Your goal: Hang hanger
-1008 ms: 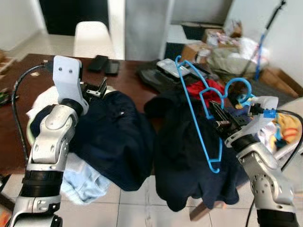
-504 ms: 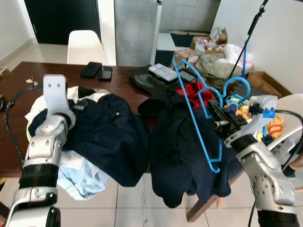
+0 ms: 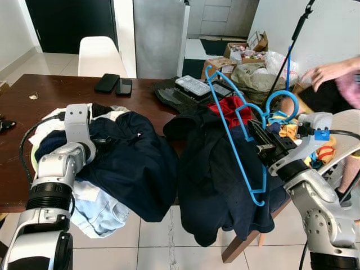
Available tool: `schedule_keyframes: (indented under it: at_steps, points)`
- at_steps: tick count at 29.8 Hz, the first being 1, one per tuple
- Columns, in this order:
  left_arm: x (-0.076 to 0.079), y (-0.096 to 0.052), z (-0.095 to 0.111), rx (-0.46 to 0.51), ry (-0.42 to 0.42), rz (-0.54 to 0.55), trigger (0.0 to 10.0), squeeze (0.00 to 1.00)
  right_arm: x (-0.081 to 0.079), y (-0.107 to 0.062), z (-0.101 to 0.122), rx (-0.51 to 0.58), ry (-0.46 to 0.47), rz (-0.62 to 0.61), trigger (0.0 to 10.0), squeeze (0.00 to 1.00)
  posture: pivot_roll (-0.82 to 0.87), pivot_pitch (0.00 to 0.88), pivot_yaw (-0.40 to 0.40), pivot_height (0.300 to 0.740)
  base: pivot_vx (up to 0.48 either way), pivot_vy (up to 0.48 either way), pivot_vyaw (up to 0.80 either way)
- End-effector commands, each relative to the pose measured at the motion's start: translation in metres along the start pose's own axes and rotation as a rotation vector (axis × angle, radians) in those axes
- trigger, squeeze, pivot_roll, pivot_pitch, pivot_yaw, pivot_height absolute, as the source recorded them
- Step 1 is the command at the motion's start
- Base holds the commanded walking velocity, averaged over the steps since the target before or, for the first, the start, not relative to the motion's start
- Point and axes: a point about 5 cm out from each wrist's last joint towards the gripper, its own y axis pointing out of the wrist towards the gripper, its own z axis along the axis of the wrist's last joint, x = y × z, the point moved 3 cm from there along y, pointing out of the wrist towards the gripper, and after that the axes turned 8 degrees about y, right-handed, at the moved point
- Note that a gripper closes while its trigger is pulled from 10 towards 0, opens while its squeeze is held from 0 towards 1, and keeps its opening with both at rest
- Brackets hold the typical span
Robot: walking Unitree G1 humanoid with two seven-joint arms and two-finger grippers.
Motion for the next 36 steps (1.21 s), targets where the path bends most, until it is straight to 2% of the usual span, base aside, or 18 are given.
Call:
schedule_keyframes:
  at_steps: [1, 8, 13, 14, 16, 18, 20, 22, 24, 25, 28, 29, 30, 31, 32, 34, 35, 36]
  points:
    - [0.013, 0.004, -0.025, -0.101, -0.048, -0.063, 0.0, 0.00, 0.001, -0.003, 0.001, -0.011, -0.007, -0.002, 10.0, 0.00, 0.03, 0.091, -0.066, 0.740, 0.000, 0.000, 0.00]
    - [0.012, 0.004, -0.028, -0.113, -0.064, -0.065, 0.0, 0.00, 0.001, -0.004, 0.002, -0.013, -0.009, -0.004, 10.0, 0.00, 0.03, 0.089, -0.067, 0.740, 0.000, 0.000, 0.00]
    - [0.004, 0.004, -0.010, -0.026, -0.075, -0.014, 0.0, 0.00, 0.001, -0.004, 0.002, -0.014, -0.008, -0.006, 10.0, 0.00, 0.03, 0.087, -0.066, 0.740, 0.000, 0.000, 0.00]
    - [-0.011, -0.002, 0.022, 0.113, -0.040, 0.070, 0.0, 0.00, 0.001, -0.004, 0.001, -0.014, -0.007, -0.007, 10.0, 0.00, 0.03, 0.089, -0.066, 0.740, 0.000, 0.000, 0.00]
    - [-0.011, -0.002, 0.022, 0.113, -0.040, 0.070, 0.0, 0.00, 0.001, -0.004, 0.001, -0.014, -0.007, -0.007, 10.0, 0.00, 0.03, 0.089, -0.066, 0.740, 0.000, 0.000, 0.00]
    - [-0.033, -0.019, 0.071, 0.312, -0.017, 0.191, 0.0, 0.00, 0.001, -0.004, 0.001, -0.013, -0.008, -0.012, 10.0, 0.00, 0.03, 0.089, -0.063, 0.740, 0.000, 0.000, 0.00]
    - [-0.033, -0.019, 0.071, 0.312, -0.017, 0.191, 0.0, 0.00, 0.001, -0.004, 0.001, -0.013, -0.008, -0.012, 10.0, 0.00, 0.03, 0.089, -0.063, 0.740, 0.000, 0.000, 0.00]
    - [-0.040, -0.026, 0.088, 0.374, -0.020, 0.225, 0.0, 0.00, 0.001, -0.003, 0.001, -0.012, -0.007, -0.013, 10.0, 0.00, 0.03, 0.088, -0.061, 0.740, 0.000, 0.000, 0.00]
    - [-0.058, -0.045, 0.120, 0.507, -0.046, 0.293, 0.0, 0.00, 0.001, -0.003, 0.002, -0.010, -0.007, -0.015, 10.0, 0.00, 0.03, 0.088, -0.061, 0.740, 0.000, 0.000, 0.00]
    - [-0.058, -0.045, 0.120, 0.507, -0.046, 0.293, 0.0, 0.00, 0.001, -0.003, 0.002, -0.010, -0.007, -0.015, 10.0, 0.00, 0.03, 0.088, -0.061, 0.740, 0.000, 0.000, 0.00]
    - [-0.082, -0.081, 0.166, 0.734, -0.077, 0.375, 0.0, 0.00, 0.001, -0.002, 0.002, -0.009, -0.007, -0.016, 10.0, 0.00, 0.03, 0.089, -0.061, 0.740, 0.000, 0.000, 0.00]
    - [-0.082, -0.081, 0.166, 0.734, -0.077, 0.375, 0.0, 0.00, 0.001, -0.002, 0.002, -0.009, -0.007, -0.016, 10.0, 0.00, 0.03, 0.089, -0.061, 0.740, 0.000, 0.000, 0.00]
    - [-0.091, -0.117, 0.200, 0.901, -0.031, 0.434, 0.0, 0.00, 0.002, -0.002, 0.002, -0.008, -0.006, -0.018, 10.0, 0.00, 0.04, 0.087, -0.062, 0.740, 0.000, 0.000, 0.00]
    - [-0.091, -0.117, 0.200, 0.901, -0.031, 0.434, 0.0, 0.00, 0.002, -0.002, 0.002, -0.008, -0.006, -0.018, 10.0, 0.00, 0.04, 0.087, -0.062, 0.740, 0.000, 0.000, 0.00]
    - [-0.094, -0.134, 0.213, 0.969, 0.012, 0.473, 0.0, 0.00, 0.002, -0.002, 0.002, -0.007, -0.006, -0.020, 10.0, 0.00, 0.04, 0.086, -0.063, 0.740, 0.000, 0.000, 0.00]
    - [-0.094, -0.134, 0.213, 0.969, 0.012, 0.473, 0.0, 0.00, 0.002, -0.002, 0.002, -0.007, -0.006, -0.020, 10.0, 0.00, 0.04, 0.086, -0.063, 0.740, 0.000, 0.000, 0.00]
    - [-0.095, -0.152, 0.227, 1.039, 0.057, 0.516, 0.0, 0.00, 0.003, -0.002, 0.002, -0.005, -0.004, -0.021, 10.0, 0.00, 0.04, 0.086, -0.063, 0.740, 0.000, 0.000, 0.00]
    - [-0.095, -0.152, 0.227, 1.039, 0.057, 0.516, 0.0, 0.00, 0.003, -0.002, 0.002, -0.005, -0.004, -0.021, 10.0, 0.00, 0.04, 0.086, -0.063, 0.740, 0.000, 0.000, 0.00]
